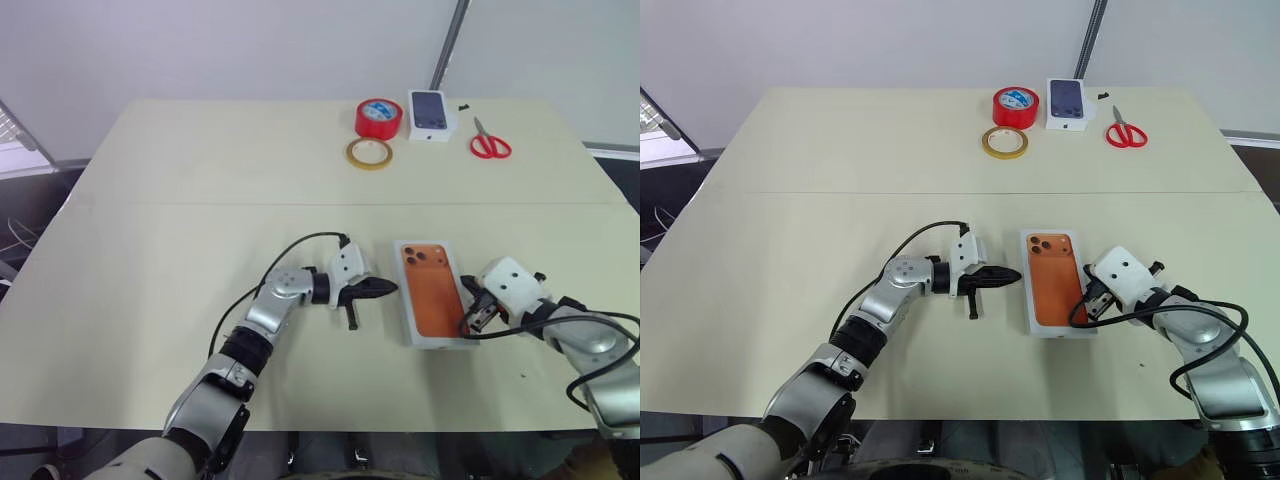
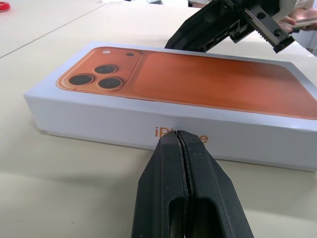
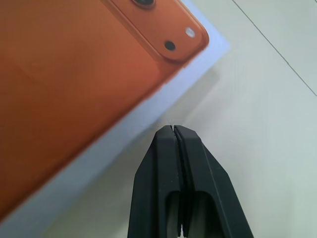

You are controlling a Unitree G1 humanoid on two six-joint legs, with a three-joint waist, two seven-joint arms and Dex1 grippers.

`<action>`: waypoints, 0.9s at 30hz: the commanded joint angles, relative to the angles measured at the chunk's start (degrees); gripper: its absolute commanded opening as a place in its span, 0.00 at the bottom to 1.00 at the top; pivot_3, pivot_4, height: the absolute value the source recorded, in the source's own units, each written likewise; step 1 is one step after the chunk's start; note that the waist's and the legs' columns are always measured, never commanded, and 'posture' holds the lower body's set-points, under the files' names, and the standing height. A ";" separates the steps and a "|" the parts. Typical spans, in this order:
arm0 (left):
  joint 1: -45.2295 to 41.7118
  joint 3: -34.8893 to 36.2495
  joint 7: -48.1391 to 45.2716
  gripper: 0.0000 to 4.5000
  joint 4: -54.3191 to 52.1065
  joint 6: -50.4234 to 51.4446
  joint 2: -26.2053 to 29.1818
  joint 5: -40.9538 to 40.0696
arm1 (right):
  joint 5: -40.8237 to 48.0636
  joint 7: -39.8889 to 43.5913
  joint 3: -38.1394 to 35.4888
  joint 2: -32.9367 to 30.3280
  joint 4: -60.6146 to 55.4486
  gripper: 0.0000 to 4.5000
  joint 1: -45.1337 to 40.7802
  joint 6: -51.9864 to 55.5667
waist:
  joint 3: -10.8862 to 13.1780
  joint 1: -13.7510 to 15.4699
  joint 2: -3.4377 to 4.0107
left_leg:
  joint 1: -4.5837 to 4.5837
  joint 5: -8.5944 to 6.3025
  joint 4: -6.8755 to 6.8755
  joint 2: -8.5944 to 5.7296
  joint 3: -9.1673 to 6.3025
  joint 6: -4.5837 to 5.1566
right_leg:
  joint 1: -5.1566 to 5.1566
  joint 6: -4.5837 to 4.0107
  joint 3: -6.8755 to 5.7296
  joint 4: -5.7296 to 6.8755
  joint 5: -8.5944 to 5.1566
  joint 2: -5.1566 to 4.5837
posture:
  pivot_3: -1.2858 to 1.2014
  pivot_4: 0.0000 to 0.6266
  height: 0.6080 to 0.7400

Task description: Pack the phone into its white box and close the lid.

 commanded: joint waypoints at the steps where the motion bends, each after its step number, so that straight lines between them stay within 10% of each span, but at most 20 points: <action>1: -3.85 4.12 1.44 0.00 -2.17 2.26 -1.91 -4.52 | 6.69 0.27 -6.85 1.76 -1.18 0.01 -3.94 1.01 | 0.00 0.03 0.00 | 0.00 0.00 0.00 0.00 0.00 0.00 | -0.01 0.00 0.00 0.01 0.00 0.00 | 0.52 0.24 1.00; 8: -11.15 1.75 3.53 0.00 8.25 -3.71 -7.06 -0.01 | 16.84 10.61 -5.03 2.41 -8.41 0.01 1.85 1.69 | 0.01 0.46 -0.03 | -0.03 -0.03 0.00 -0.04 -0.03 0.05 | 0.02 0.01 -0.01 -0.02 0.00 0.00 | 0.52 0.24 1.00; 15: -13.99 -5.58 4.40 0.00 20.12 -7.04 -6.54 10.51 | 8.22 10.55 2.60 -1.77 -7.62 0.01 7.79 1.44 | 0.01 -0.07 -0.08 | 0.19 -0.04 0.02 -0.03 0.01 0.07 | 0.16 0.02 0.01 0.04 0.00 0.05 | 0.52 0.24 1.00; 23: -13.45 -0.96 1.27 0.00 17.55 -1.07 -5.64 5.65 | 10.19 8.48 2.99 -0.24 -8.58 0.01 5.50 5.65 | -0.34 -0.18 -0.54 | 0.83 -0.07 -0.12 0.08 -0.03 0.11 | 0.86 0.02 0.01 -0.23 -0.02 0.10 | 0.52 0.24 1.00; 27: -11.85 3.47 -4.09 0.19 8.03 1.16 -3.70 -1.63 | 20.01 9.11 -3.11 3.38 -9.93 0.29 0.69 7.68 | -0.28 -0.50 -0.47 | 0.75 -0.07 -0.12 0.10 -0.02 0.10 | 0.75 0.01 0.02 -0.20 -0.02 0.09 | 0.52 0.24 1.00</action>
